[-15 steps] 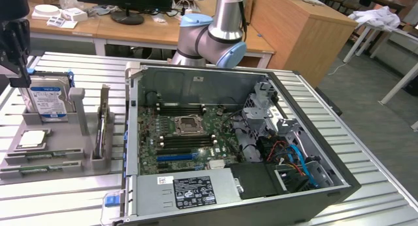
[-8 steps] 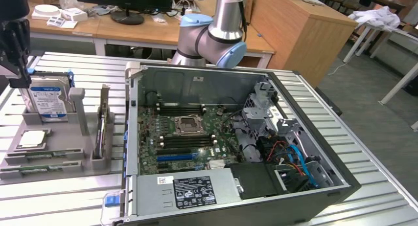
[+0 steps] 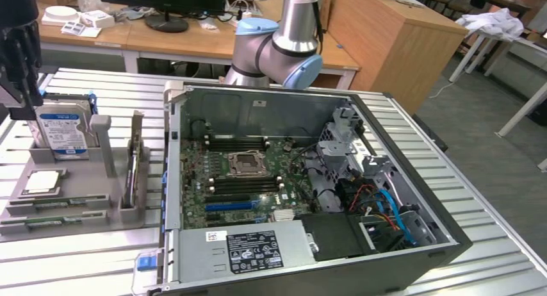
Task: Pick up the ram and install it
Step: 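Pick up the ram and move it above insertion slot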
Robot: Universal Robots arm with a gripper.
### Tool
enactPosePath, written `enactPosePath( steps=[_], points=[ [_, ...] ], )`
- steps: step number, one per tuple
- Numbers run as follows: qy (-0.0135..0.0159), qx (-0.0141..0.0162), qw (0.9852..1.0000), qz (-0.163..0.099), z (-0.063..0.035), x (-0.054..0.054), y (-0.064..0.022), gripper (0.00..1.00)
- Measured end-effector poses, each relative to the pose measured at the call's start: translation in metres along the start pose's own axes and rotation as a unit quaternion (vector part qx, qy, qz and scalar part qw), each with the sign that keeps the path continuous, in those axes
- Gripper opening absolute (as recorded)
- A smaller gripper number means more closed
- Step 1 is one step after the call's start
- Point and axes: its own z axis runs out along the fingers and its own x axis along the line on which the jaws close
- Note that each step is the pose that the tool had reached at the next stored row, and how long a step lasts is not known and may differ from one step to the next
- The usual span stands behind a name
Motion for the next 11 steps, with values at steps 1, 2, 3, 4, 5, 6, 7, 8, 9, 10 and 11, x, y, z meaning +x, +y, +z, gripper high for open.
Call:
enactPosePath(
  steps=[1, 2, 3, 4, 5, 6, 7, 8, 9, 10, 11],
  points=[
    [-0.0001, 0.0001, 1.0, 0.0, 0.0005, 0.0, 0.0, 0.36],
    [-0.0001, 0.0002, 1.0, 0.0, 0.0013, 0.0, -0.0001, 0.36],
    [0.0, 0.0001, 1.0, 0.0, 0.0025, 0.0, -0.0001, 0.36],
    [0.0, 0.0, 1.0, 0.0, 0.004, 0.0, -0.0002, 0.36],
    [0.0, 0.0, 1.0, 0.0, 0.0055, 0.0, -0.0002, 0.36],
    [0.0, 0.0, 1.0, 0.0, 0.0072, 0.0, -0.0003, 0.36],
    [0.0, 0.0, 1.0, 0.0, 0.009, 0.0, -0.0004, 0.36],
    [0.0, 0.0, 1.0, 0.0, 0.0108, 0.0, -0.0004, 0.36],
    [0.0, 0.0, 1.0, 0.0, 0.0126, 0.0, -0.0005, 0.36],
    [0.0, 0.0, 1.0, 0.0, 0.0146, 0.0, -0.0006, 0.36],
    [0.0, 0.0001, 1.0, 0.0, 0.0164, 0.0, -0.0007, 0.36]
  ],
)
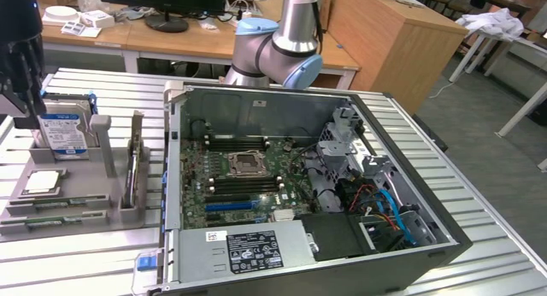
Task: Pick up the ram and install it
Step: 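Pick up the ram and move it above insertion slot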
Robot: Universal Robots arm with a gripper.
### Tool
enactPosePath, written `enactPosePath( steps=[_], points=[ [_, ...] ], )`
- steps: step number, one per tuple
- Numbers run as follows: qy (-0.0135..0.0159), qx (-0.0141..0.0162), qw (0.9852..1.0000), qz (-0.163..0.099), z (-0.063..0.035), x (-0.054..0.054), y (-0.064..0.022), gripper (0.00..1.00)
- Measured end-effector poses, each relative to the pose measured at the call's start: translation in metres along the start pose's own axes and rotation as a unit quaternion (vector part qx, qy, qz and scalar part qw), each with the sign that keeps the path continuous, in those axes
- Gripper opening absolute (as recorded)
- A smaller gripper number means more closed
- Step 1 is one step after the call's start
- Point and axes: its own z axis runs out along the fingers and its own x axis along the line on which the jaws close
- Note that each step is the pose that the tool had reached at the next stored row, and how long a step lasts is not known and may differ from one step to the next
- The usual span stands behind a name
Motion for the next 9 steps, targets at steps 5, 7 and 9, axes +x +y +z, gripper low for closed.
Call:
enactPosePath(
  steps=[5, 7, 9],
  points=[
    [0.0, -0.0001, 1.0, 0.0, 0.0088, 0.0, -0.0003, 0.36],
    [-0.0001, 0.0, 1.0, 0.0, 0.0122, 0.0, -0.0005, 0.36],
    [0.0, 0.0, 1.0, 0.0, 0.0157, 0.0, -0.0006, 0.36]
  ],
)
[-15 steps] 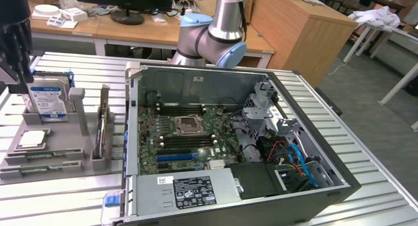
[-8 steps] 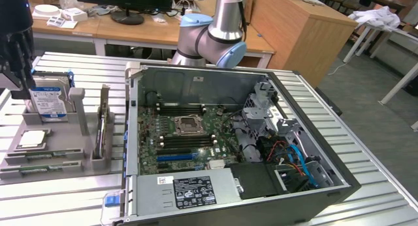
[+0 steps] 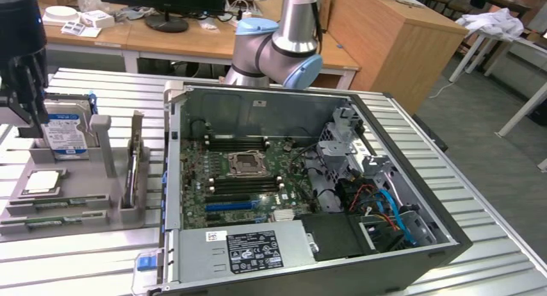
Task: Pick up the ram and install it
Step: 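Pick up the ram and move it above insertion slot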
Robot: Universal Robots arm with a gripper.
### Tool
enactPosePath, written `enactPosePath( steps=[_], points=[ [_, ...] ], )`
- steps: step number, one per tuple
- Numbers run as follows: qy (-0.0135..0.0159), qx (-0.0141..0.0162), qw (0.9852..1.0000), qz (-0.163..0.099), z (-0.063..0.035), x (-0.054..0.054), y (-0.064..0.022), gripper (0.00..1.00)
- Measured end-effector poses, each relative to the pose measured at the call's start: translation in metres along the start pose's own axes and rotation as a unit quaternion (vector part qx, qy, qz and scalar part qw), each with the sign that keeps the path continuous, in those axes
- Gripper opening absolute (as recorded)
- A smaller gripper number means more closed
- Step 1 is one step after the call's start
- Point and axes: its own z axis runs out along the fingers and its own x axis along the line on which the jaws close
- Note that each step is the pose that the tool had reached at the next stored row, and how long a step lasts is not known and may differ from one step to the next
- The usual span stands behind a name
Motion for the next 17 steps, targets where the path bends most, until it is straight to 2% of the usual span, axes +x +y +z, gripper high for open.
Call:
enactPosePath(
  steps=[17],
  points=[
    [-0.0004, 0.0, 1.0, 0.0, 0.0302, 0.001, -0.0012, 0.36]
  ],
)
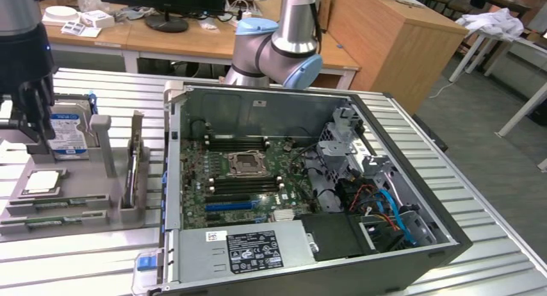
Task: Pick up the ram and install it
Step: 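Pick up the ram and move it above insertion slot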
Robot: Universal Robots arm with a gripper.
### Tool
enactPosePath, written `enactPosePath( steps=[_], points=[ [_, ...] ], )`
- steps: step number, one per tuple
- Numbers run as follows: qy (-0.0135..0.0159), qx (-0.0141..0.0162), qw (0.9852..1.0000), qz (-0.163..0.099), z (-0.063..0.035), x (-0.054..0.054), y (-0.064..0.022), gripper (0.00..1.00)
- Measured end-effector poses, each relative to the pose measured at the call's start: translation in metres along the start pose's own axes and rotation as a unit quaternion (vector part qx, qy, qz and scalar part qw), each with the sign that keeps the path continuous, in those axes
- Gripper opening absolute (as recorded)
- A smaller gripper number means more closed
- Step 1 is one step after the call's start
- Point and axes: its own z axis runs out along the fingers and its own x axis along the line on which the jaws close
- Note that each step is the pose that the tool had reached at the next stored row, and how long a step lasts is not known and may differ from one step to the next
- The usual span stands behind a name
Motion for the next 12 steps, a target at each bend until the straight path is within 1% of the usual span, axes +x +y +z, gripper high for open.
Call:
enactPosePath(
  steps=[12],
  points=[
    [-0.0008, 0.0001, 1.0, 0.0, 0.0163, 0.0, -0.0007, 0.36]
  ],
)
